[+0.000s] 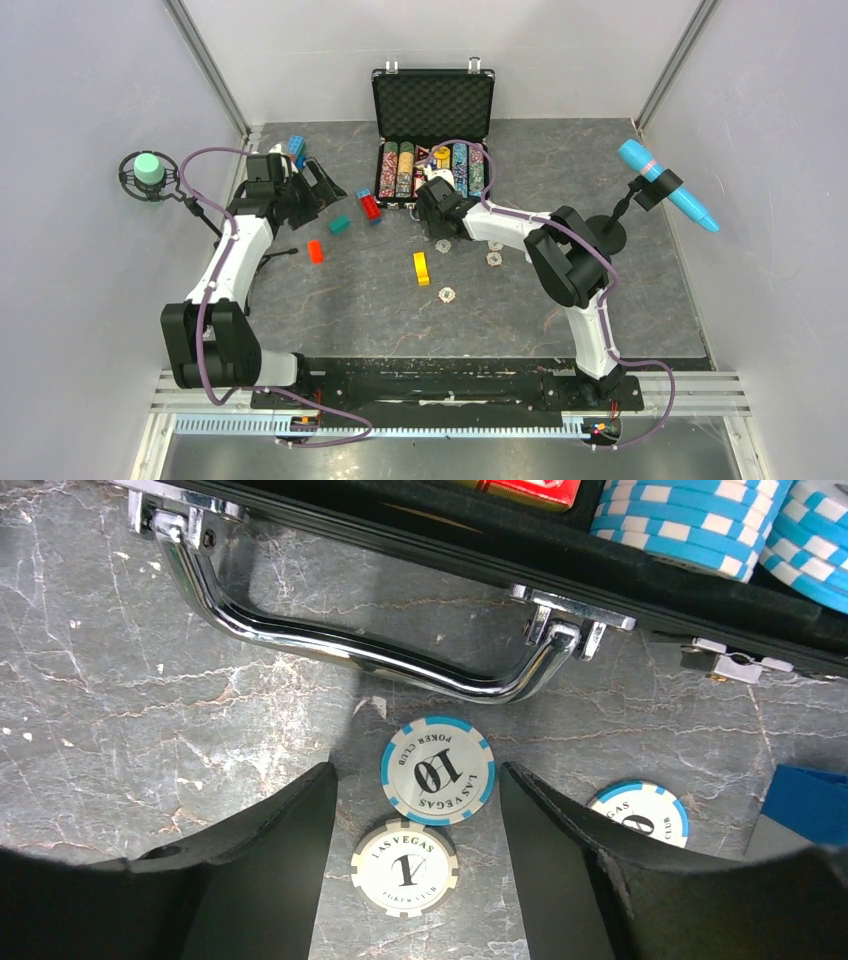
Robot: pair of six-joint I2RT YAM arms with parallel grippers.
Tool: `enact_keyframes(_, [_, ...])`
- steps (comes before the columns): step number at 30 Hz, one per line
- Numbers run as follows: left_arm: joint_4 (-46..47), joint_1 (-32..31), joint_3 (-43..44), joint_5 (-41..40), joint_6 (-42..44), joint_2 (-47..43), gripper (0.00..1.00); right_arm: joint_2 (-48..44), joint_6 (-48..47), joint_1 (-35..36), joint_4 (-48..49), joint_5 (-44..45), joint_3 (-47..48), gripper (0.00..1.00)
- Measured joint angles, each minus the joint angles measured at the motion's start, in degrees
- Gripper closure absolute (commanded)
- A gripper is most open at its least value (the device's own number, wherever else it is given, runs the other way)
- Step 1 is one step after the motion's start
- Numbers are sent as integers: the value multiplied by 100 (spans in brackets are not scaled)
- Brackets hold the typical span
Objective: Pack up texas hold em set
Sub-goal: Pick up the poker chip from the center of the board.
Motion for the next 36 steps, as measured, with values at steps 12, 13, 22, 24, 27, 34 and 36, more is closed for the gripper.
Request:
enact_keyframes(12, [15, 0, 0, 9, -24, 66, 0, -116, 59, -63, 227, -114, -245, 47])
enact_keyframes(13, [20, 0, 0, 11, -26, 66, 0, -116, 57, -63, 227, -103, -247, 48])
enact_keyframes(22, [39, 0, 0, 96, -31, 70, 0, -129, -2, -66, 221, -68, -249, 58])
enact_keyframes(24, [39, 2, 0, 107, -33, 70, 0, -133, -33, -63, 223, -66, -254, 58])
enact_keyframes(27, [39, 2, 0, 109, -33, 70, 0, -170, -94, -66, 223, -66, -293, 58])
enact_keyframes(34, [42, 26, 0, 116, -35, 70, 0, -245, -199, -66, 144, -79, -319, 58])
enact_keyframes(36, [42, 26, 0, 118, -37, 70, 0, -297, -214, -85, 109, -83, -319, 58])
